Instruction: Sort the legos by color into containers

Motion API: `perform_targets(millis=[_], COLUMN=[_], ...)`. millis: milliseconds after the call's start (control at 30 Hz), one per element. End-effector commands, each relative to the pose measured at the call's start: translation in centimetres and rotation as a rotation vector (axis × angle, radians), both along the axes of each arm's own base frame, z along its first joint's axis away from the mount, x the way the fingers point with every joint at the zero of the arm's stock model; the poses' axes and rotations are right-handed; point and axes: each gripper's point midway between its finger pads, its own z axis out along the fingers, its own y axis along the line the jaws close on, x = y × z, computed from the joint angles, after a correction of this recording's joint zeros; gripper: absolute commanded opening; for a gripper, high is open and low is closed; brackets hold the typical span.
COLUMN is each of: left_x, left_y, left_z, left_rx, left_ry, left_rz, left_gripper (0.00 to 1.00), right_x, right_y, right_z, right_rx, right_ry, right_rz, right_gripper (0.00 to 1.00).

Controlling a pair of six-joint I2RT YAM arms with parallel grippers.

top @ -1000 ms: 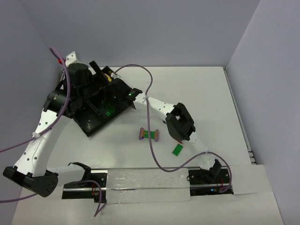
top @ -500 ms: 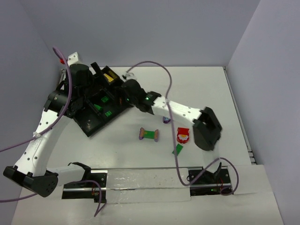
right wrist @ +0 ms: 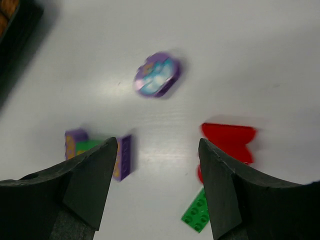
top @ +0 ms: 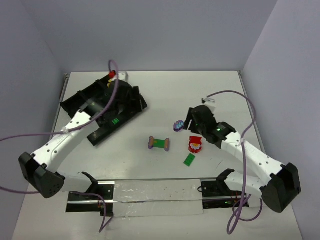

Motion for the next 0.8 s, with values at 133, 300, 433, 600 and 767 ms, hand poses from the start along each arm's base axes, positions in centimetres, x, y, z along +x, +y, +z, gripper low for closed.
perform_targets(millis=[133,300,433,600,767], left_x=[-7.7,-13.2,-16.7,-18.6,-19.1], left_y=[-13.1,-19.4,-24.5,-27.3,-28.5], left_z=[-6.6,-10.3,-13.0,-15.8,-17.8], left_rx=[0.056,0.021,0.042,0.089,0.105], left_ry=[0.123,0.214,0.25,0.297,0.318], left_rz=[-0.362,-0.516,-0.611,-0.675,-0.712], left_gripper=[0.96,0.96,0.96,0.99,0.99], right_x=[2.9,4.6,5.8,6.3,6.3], right_y=[-8.2,-11.4,-13.5,-14.5,-14.4], right_z=[2.0,2.9,4.6,6.0,6.6], right_rx=[-0.011,0.012,0.044,0.045,0.062], right_ry=[-0.025,-0.023,-0.061,-0.092,-0.113], right_rz=[-0.238,-0.324,-0.35,-0.355,-0.352], right_gripper=[0.76,0.78,0.79,0.79,0.79])
